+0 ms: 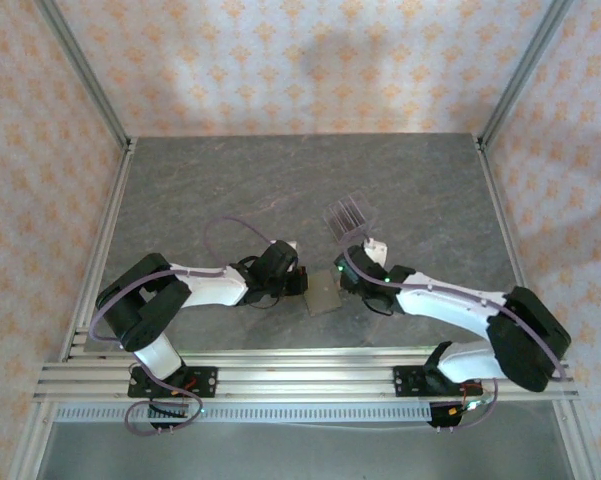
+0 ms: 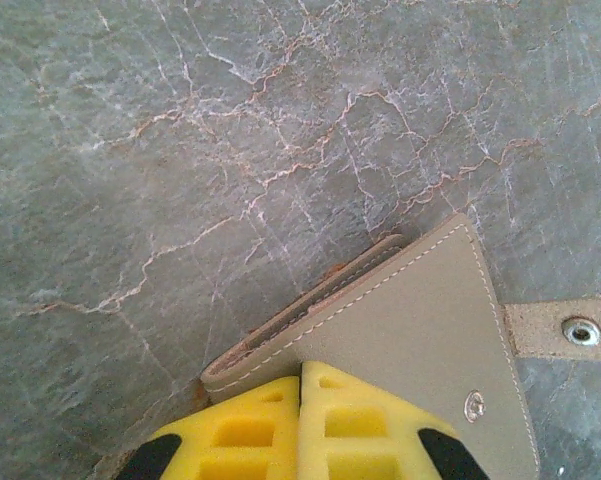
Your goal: Put the credit cards into the card holder
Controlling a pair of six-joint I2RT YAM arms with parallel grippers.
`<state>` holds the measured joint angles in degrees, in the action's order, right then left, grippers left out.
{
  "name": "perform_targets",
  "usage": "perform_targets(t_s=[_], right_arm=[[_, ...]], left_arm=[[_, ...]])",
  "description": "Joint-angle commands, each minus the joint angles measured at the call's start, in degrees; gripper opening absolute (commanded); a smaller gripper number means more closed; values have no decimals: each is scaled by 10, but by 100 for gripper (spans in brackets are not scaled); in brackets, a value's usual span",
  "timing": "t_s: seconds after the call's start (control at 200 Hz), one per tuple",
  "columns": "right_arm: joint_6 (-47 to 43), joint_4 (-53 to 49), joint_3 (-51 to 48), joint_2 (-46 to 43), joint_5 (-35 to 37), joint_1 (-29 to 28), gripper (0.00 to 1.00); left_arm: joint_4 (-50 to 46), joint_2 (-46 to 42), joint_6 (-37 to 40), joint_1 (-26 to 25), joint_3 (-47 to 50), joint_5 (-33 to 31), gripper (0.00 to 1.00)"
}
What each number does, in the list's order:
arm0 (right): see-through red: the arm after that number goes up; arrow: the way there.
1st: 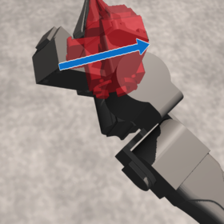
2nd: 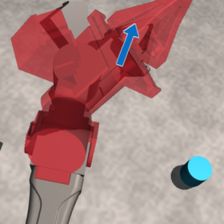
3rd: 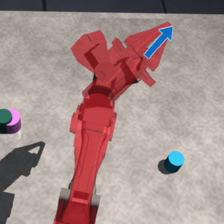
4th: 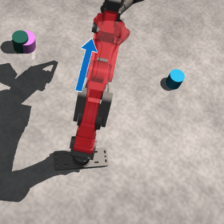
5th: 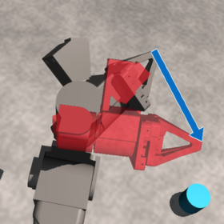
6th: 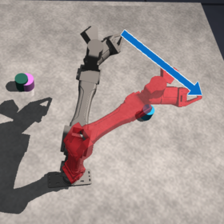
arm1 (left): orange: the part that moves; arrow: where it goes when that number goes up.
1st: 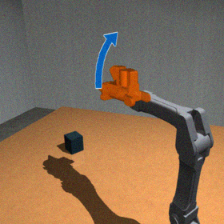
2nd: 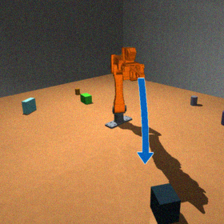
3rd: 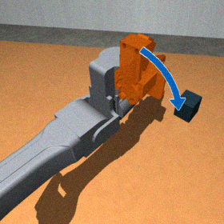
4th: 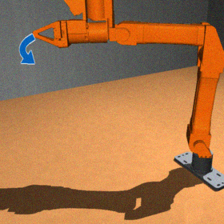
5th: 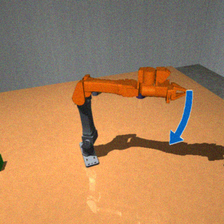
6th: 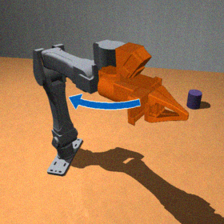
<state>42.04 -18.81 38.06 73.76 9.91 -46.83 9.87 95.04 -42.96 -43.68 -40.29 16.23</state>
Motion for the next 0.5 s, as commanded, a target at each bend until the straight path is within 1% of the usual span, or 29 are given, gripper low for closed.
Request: perform_targets(t_s=[0.0,0.035,0.09,0.135,0.225,0.3,0.38,0.495], right_arm=[[-17,-46,44,-21,37,-9,46],[-28,-48,57,-18,24,-16,43],[-42,-42,76,-5,-14,-23,31],[-48,-23,90,16,-64,-28,21],[-49,12,110,64,-135,-40,15],[-39,44,113,104,-175,-41,6],[-33,58,110,128,-179,-41,0],[-25,50,90,129,-145,-29,0]], left_arm=[[-61,21,17,-12,4,-2,0],[-61,23,17,-13,3,-2,0],[-58,26,16,-14,1,-2,0],[-57,28,16,-15,1,-2,0],[-55,32,15,-15,2,-2,0],[-55,32,15,-16,1,-2,0],[-55,33,15,-16,1,-3,0],[-53,30,14,-16,5,-4,0]])
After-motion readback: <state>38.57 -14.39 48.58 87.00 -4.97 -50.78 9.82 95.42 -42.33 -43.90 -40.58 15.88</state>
